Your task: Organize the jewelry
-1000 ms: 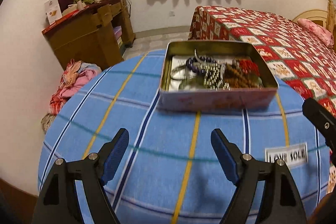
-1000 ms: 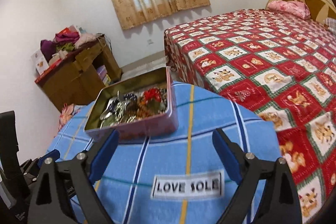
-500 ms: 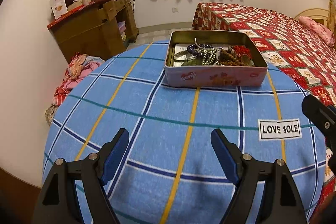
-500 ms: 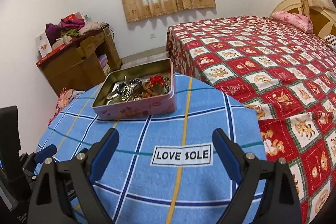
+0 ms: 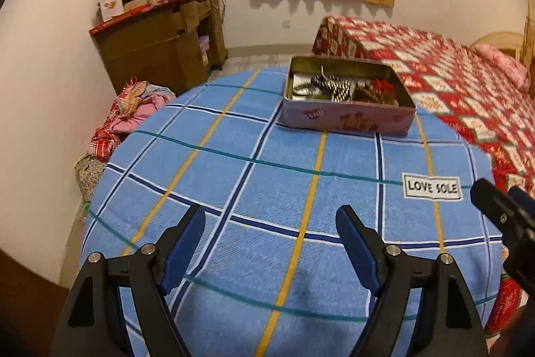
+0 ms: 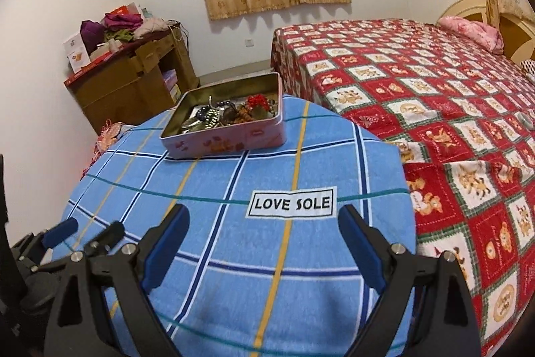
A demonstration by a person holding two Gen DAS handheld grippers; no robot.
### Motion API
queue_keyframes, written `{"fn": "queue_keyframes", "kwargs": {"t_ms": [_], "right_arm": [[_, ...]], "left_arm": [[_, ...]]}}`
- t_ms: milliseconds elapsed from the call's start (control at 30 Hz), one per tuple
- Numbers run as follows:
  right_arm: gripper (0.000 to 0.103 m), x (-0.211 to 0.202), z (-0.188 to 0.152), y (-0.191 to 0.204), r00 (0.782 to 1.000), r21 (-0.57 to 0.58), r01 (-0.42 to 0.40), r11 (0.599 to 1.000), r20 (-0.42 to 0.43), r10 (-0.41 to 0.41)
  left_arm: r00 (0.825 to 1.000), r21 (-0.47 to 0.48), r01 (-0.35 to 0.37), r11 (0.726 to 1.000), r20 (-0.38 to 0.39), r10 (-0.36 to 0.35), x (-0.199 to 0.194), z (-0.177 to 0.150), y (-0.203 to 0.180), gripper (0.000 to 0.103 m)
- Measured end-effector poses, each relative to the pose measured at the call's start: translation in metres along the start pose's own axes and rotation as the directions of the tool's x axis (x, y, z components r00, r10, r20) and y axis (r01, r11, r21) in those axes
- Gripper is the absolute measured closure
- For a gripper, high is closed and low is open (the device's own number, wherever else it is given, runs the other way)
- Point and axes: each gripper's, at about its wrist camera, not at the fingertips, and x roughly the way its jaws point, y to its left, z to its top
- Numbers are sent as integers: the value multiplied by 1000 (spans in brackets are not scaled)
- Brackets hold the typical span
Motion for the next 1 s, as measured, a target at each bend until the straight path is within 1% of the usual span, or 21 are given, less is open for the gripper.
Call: {"fn": "queue_keyframes", "kwargs": {"t_ms": [100, 167, 233, 300, 400, 533, 633, 733, 900, 1000], "right_arm": [[10, -17, 2, 6, 999, -18, 13, 1000, 36, -12], [10, -28, 6, 7, 998, -16, 5, 1000, 70, -3], [6, -41, 13, 8, 994, -7, -8, 1000, 107, 9], [6, -52, 18, 9, 990, -4, -11, 1000, 144, 11], [3, -71, 28, 14, 977, -15, -7, 1000, 213, 10], [1, -94, 40, 20, 952, -30, -8, 1000, 304, 17], [0, -106, 48, 23, 934, -29, -20, 999, 356, 29], [0, -114, 53, 25, 919, -22, -33, 999, 393, 39], [0, -115, 53, 26, 913, -18, -37, 999, 407, 42], [0, -113, 51, 26, 916, -15, -42, 999, 399, 44]], "left_arm": [[999, -2, -12, 1000, 36, 12, -16, 0, 3, 23], [997, -3, -23, 1000, 76, 24, -29, 4, 5, 23], [992, -15, -30, 999, 126, 32, -44, 9, 6, 23], [986, -25, -29, 999, 165, 32, -58, 14, 7, 23], [974, -29, -30, 999, 222, 36, -77, 22, 9, 23], [959, -30, -34, 999, 280, 41, -98, 32, 8, 22], [953, -23, -19, 1000, 301, 25, -107, 38, 8, 21], [946, -27, -28, 999, 322, 35, -113, 40, 7, 18], [944, -28, -33, 999, 328, 41, -114, 40, 6, 17], [946, -23, -46, 999, 321, 51, -113, 40, 5, 17]]}}
